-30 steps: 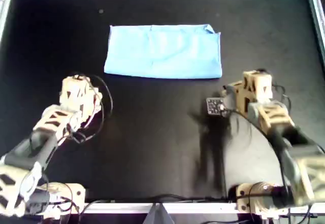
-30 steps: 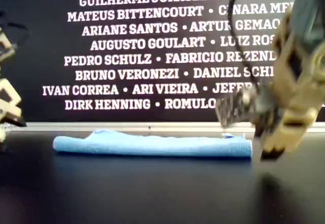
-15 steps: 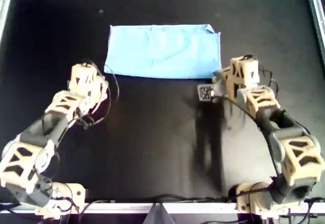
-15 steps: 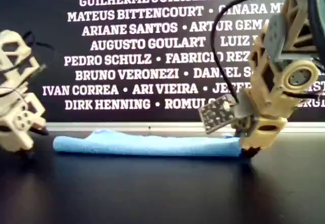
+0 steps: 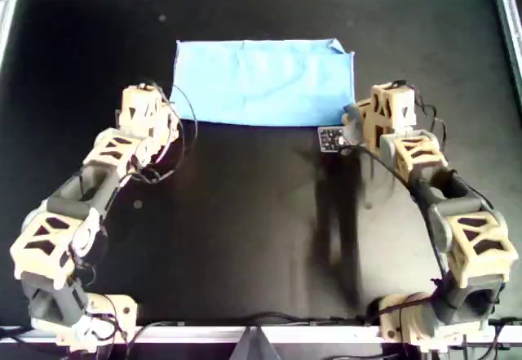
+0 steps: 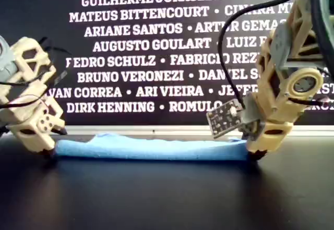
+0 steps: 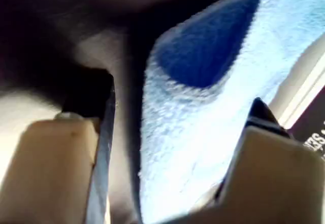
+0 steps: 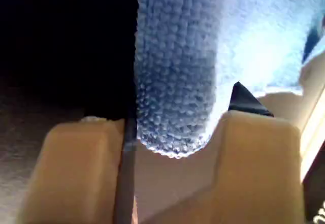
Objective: Fold a cloth
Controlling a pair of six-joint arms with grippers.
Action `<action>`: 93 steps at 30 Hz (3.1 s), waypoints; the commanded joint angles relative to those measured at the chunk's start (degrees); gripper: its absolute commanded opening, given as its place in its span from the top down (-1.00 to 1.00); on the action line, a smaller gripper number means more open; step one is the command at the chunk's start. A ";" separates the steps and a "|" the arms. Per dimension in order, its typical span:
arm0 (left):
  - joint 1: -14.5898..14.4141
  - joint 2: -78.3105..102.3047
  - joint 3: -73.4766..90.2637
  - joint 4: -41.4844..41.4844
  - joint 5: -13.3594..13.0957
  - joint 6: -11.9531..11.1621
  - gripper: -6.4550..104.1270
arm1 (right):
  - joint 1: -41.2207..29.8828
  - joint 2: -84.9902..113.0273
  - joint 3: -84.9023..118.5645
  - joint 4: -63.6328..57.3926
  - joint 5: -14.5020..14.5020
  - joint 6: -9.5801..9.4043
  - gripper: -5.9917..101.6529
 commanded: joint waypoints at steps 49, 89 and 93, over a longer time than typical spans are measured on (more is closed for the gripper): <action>-2.72 -6.50 -9.67 0.35 0.26 0.35 0.84 | 0.44 4.31 -9.14 5.89 -1.05 0.18 0.89; -8.00 46.85 46.67 0.26 0.35 0.35 0.84 | 6.94 43.77 37.71 5.89 -0.97 -0.79 0.89; -8.35 46.85 46.67 0.26 0.35 0.35 0.84 | 6.86 43.59 39.20 5.89 -0.97 -0.79 0.89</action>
